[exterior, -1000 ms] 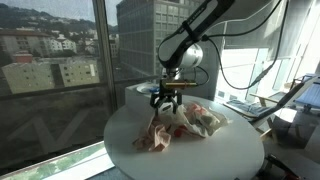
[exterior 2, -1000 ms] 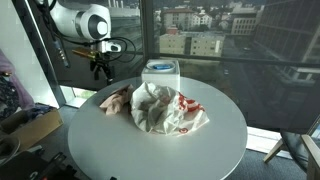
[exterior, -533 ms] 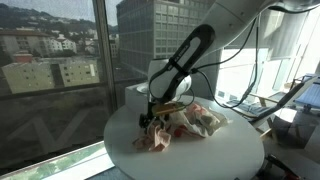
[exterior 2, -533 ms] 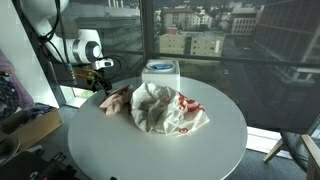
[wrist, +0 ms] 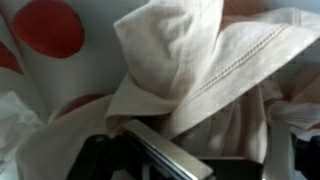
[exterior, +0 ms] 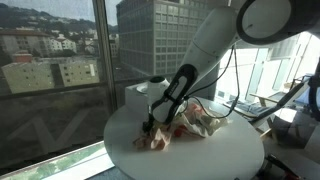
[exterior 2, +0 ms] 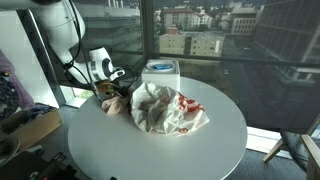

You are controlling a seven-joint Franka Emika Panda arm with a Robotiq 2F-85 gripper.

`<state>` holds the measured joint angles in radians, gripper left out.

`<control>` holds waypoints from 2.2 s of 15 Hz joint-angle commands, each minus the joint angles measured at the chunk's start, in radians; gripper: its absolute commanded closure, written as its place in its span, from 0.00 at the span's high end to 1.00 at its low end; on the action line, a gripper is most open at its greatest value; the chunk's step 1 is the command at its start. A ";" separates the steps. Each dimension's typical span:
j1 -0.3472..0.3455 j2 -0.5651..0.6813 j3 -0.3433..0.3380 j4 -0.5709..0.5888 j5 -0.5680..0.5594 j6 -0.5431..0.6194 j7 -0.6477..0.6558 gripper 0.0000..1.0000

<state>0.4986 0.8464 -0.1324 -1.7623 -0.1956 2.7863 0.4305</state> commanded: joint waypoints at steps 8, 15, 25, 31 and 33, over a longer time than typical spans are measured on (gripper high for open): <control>0.100 -0.130 -0.095 -0.081 0.002 -0.061 0.070 0.12; 0.088 -0.458 -0.123 -0.248 -0.041 -0.119 0.231 0.04; -0.212 -0.988 0.004 -0.549 -0.165 -0.165 0.620 0.04; -0.433 -1.081 0.041 -0.628 0.121 -0.329 0.406 0.04; -0.464 -1.036 0.050 -0.627 0.178 -0.321 0.346 0.04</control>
<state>0.0834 -0.2338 -0.1161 -2.3905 -0.1072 2.4619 0.8517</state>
